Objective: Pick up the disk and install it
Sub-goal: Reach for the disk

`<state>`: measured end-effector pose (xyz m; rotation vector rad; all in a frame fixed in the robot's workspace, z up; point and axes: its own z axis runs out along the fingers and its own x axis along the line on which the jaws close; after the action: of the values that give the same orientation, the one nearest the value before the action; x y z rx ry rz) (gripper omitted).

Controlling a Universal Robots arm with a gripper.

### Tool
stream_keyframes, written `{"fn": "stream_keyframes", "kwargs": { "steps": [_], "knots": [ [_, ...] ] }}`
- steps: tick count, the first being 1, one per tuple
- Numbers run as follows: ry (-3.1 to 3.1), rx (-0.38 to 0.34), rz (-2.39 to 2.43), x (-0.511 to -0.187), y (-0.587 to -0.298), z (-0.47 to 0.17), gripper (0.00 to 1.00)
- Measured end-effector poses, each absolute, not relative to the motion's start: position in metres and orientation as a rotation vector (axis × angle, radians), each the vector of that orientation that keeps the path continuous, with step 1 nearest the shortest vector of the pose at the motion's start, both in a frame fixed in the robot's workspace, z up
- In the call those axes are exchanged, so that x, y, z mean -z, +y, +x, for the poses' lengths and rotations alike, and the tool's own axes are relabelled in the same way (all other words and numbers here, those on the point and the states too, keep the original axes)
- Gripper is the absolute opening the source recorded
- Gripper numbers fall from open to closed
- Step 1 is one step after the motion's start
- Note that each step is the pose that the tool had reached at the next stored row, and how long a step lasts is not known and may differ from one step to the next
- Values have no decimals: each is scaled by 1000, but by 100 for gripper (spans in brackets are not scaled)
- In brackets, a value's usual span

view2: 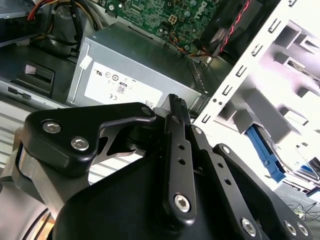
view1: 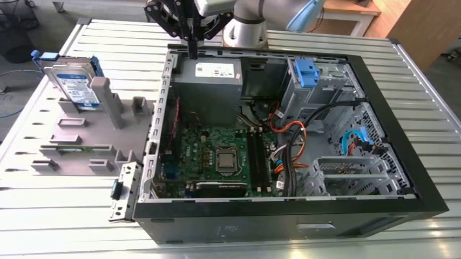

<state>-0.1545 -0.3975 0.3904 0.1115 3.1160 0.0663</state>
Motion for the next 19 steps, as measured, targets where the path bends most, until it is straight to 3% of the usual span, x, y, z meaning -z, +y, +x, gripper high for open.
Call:
{"fn": "stream_keyframes", "kwargs": {
  "steps": [19],
  "knots": [
    [3116,-66,114,-388,-397,-195,11]
  ]
}}
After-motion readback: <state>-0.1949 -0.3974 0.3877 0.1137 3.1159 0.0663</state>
